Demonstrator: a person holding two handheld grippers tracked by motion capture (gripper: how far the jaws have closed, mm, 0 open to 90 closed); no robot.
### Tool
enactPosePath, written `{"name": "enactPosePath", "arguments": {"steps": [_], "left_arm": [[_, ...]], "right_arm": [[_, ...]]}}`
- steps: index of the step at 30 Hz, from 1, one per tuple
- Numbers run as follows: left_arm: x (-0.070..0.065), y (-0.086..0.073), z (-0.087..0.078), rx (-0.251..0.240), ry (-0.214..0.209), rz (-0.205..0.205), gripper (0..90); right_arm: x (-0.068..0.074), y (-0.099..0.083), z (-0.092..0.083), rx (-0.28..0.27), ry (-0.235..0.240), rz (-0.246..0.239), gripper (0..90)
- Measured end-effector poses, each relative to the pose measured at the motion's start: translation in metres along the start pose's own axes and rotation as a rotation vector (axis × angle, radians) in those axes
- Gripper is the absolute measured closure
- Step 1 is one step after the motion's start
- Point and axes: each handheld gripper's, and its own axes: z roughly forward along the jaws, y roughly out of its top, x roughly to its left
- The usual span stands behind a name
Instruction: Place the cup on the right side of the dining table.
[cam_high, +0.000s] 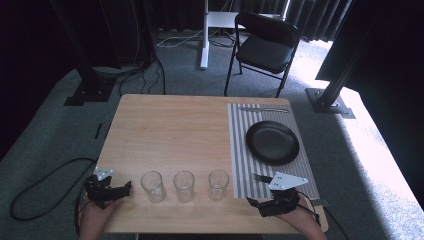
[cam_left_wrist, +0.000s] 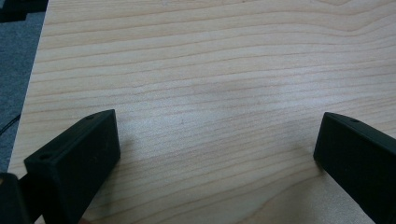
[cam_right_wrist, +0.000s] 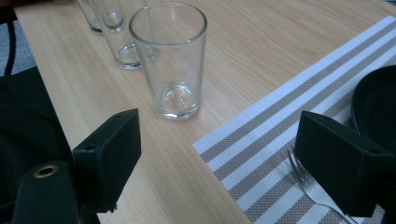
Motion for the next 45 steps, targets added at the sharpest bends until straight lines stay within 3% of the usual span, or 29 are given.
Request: {"name": "enactPosePath", "arguments": {"steps": [19,45], "left_arm": [[0.000,0.000,0.000,0.001,0.000,0.002,0.7],[0.000,0.000,0.000,0.000,0.000,0.002,0.7]], "right_arm": [[0.007,0.031,0.018,-0.039,0.065,-0.050,14.5],[0.021,0.073,0.056,-0.032,0.164,-0.124,14.5]]}}
